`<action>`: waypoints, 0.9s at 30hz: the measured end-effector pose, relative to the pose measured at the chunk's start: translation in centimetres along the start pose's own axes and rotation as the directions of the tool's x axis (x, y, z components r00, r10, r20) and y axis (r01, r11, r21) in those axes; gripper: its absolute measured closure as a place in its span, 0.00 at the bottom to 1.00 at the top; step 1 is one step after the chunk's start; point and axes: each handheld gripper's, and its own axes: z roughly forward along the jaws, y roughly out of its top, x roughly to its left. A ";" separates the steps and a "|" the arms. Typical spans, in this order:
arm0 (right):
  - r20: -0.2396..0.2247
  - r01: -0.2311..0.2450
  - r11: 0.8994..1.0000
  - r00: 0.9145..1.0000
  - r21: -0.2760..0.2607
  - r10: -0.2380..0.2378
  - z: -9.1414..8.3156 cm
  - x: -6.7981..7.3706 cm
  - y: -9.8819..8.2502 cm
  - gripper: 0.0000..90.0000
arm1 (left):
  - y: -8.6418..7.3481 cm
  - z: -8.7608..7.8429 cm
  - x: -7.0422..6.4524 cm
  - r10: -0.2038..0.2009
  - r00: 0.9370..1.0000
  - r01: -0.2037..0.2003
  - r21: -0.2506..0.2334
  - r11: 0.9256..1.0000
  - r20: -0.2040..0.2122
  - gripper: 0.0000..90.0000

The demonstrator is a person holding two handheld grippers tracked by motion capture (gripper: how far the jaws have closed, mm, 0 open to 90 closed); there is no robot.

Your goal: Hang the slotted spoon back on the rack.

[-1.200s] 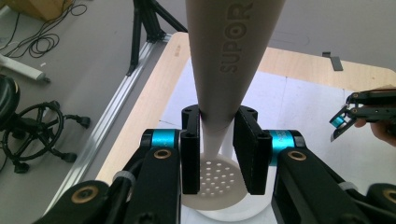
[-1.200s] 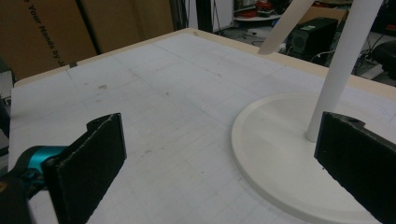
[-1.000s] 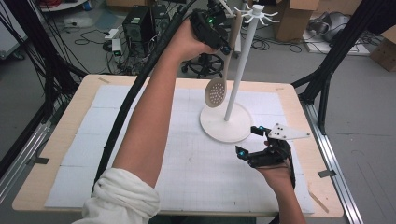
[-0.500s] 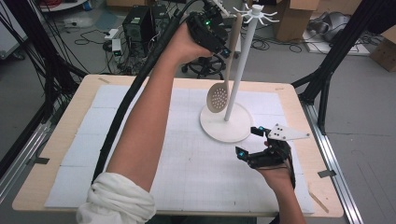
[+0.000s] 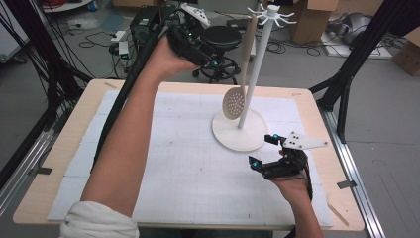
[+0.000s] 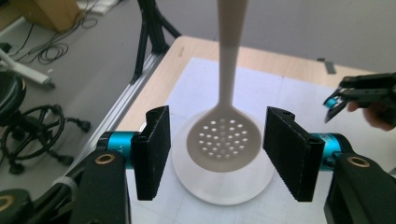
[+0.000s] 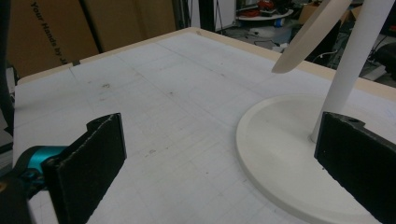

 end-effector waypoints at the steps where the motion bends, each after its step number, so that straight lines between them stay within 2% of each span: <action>1: -0.001 -0.004 1.000 1.000 0.002 0.004 0.0 0.0 0.0 0.01 | -0.2 -0.2 -0.1 -0.002 1.000 0.002 0.008 1.000 0.009 0.45; 2: -0.002 -0.005 1.000 1.000 0.005 0.005 0.1 0.0 0.0 0.01 | -0.5 -0.4 -0.3 -0.001 1.000 0.001 0.012 1.000 0.009 0.35; 3: -0.002 -0.005 1.000 1.000 0.005 0.005 0.1 0.0 0.0 0.01 | -0.7 -0.6 -0.5 0.004 1.000 -0.004 0.012 1.000 0.011 0.35; 4: -0.004 -0.001 1.000 1.000 0.007 0.001 0.1 0.1 0.0 0.01 | -1.2 -1.2 -0.8 0.001 0.999 0.000 -0.022 1.000 0.042 0.34; 6: -0.004 0.001 1.000 1.000 0.008 -0.001 0.1 0.1 0.0 0.01 | -1.5 -1.5 -1.0 0.000 0.999 0.002 -0.037 0.999 0.051 0.34; 12: -0.006 0.002 1.000 1.000 0.015 -0.002 0.3 0.2 -0.1 0.01 | -3.1 -2.9 -1.8 0.007 0.996 -0.003 -0.057 0.998 0.086 0.32; 15: -0.007 0.002 1.000 1.000 0.016 -0.002 0.4 0.3 -0.1 0.01 | -3.7 -3.3 -2.2 0.016 0.996 -0.012 -0.043 0.999 0.088 0.31; 20: -0.007 0.006 1.000 1.000 0.019 -0.005 0.4 0.3 -0.1 0.01 | -5.3 -4.3 -2.6 0.005 0.996 0.002 -0.074 0.997 0.091 0.29; 27: -0.004 0.007 1.000 1.000 0.023 -0.007 0.6 0.3 -0.1 0.01 | -8.3 -5.5 -3.0 -0.022 0.996 0.031 -0.103 0.994 0.091 0.26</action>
